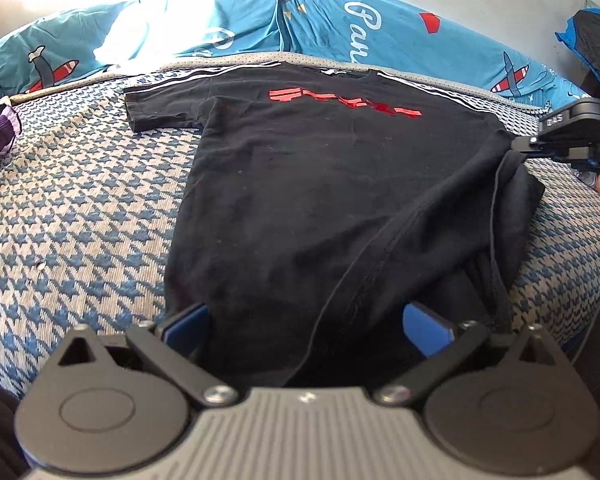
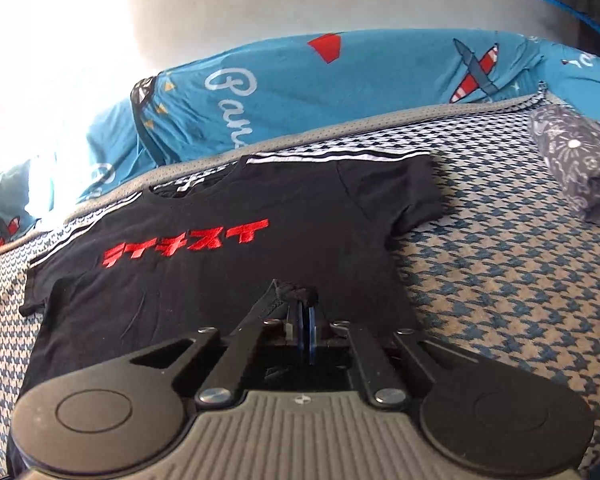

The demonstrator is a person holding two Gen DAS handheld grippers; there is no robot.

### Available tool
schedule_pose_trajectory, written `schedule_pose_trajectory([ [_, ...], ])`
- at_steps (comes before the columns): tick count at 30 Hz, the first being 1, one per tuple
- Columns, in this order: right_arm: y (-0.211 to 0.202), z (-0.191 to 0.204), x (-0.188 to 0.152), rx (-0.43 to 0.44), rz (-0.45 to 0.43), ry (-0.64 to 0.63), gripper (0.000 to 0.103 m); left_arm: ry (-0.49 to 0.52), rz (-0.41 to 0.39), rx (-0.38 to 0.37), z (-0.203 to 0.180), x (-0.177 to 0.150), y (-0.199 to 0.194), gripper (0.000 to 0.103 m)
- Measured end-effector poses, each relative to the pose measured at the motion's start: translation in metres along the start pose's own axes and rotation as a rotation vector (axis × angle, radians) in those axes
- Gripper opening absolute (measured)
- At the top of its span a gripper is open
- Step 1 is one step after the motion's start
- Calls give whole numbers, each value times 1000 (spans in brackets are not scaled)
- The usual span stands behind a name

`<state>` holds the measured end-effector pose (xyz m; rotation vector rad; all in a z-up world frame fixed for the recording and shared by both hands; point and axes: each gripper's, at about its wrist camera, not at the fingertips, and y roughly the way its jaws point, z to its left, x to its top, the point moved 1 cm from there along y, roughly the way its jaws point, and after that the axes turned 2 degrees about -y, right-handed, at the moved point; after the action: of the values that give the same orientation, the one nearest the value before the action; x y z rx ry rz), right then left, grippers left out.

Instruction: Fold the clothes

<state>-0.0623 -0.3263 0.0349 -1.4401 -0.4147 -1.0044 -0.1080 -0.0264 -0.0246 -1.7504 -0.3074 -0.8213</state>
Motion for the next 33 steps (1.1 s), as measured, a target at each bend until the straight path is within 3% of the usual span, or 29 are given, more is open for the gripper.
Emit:
schedule_pose_trajectory([
  [4, -32, -23, -7, -27, -46, 50, 4, 23, 11, 9, -5, -2, 1, 103],
  [9, -60, -51, -29, -59, -8, 138, 4, 21, 14, 40, -6, -3, 3, 103],
  [16, -65, -58, -52, -190, 63, 10, 5, -14, 24, 89, 1, 0, 5, 103],
  [18, -65, -62, -55, -183, 79, 6, 8, -19, 25, 100, 1, 0, 5, 103],
  [23, -68, -65, -60, -158, 94, -18, 30, -40, 23, 110, 5, 1, 5, 103],
  [28, -70, -45, -66, -154, 80, -169, 45, -48, 21, 114, 6, 1, 5, 103],
  [33, -59, -43, -67, -105, 114, -191, 46, -51, 19, 117, 7, 2, 5, 103],
])
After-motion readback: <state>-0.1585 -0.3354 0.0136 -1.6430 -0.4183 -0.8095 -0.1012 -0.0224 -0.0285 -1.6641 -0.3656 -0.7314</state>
